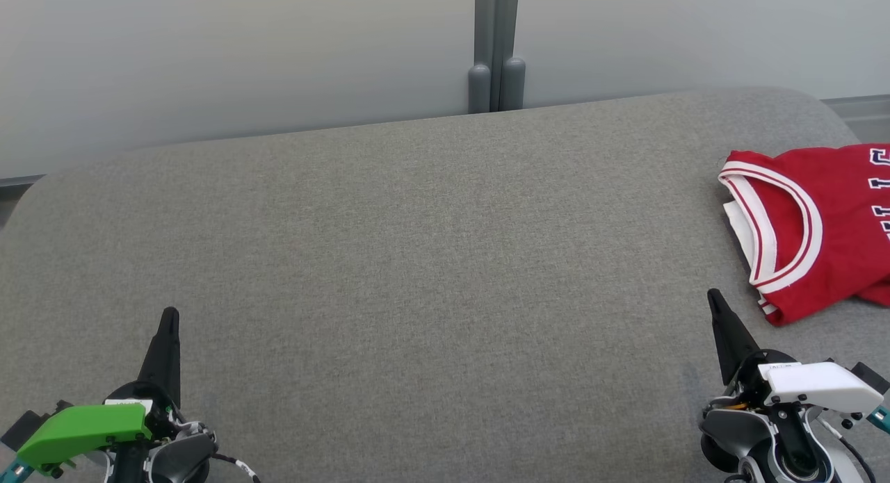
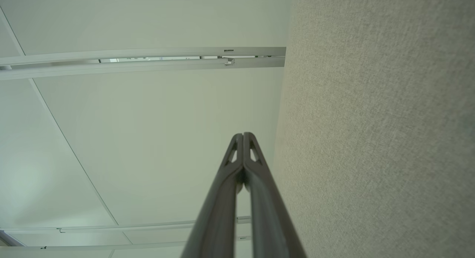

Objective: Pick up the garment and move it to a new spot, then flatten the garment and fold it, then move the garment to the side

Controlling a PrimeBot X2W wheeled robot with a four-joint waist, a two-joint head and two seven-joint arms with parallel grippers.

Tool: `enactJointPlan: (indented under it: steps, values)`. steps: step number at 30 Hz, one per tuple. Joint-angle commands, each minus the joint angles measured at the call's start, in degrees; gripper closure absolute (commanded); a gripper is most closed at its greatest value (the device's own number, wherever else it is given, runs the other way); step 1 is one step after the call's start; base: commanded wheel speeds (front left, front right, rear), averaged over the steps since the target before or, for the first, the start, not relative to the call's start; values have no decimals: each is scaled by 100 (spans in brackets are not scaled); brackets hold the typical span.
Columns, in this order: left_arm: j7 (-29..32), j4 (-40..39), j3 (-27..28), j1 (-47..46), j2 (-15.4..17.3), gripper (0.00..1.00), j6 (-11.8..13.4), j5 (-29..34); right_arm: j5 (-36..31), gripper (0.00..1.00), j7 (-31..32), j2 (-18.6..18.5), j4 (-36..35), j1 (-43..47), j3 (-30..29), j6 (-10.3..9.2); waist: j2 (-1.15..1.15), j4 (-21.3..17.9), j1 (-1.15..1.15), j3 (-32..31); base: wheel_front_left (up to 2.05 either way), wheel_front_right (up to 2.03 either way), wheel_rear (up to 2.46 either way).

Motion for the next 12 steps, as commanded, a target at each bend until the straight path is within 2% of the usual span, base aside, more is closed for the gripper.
enactJointPlan:
  steps: [1,12]
  values:
    - [14,0,25,-62,5,100,-17,29,-9,100,30,-15,10,-51,-17,2,0,0,0,0,0,0,0]
    - [13,0,32,-63,2,100,-17,33,-12,100,33,-13,10,-51,-20,2,0,0,0,0,0,0,0]
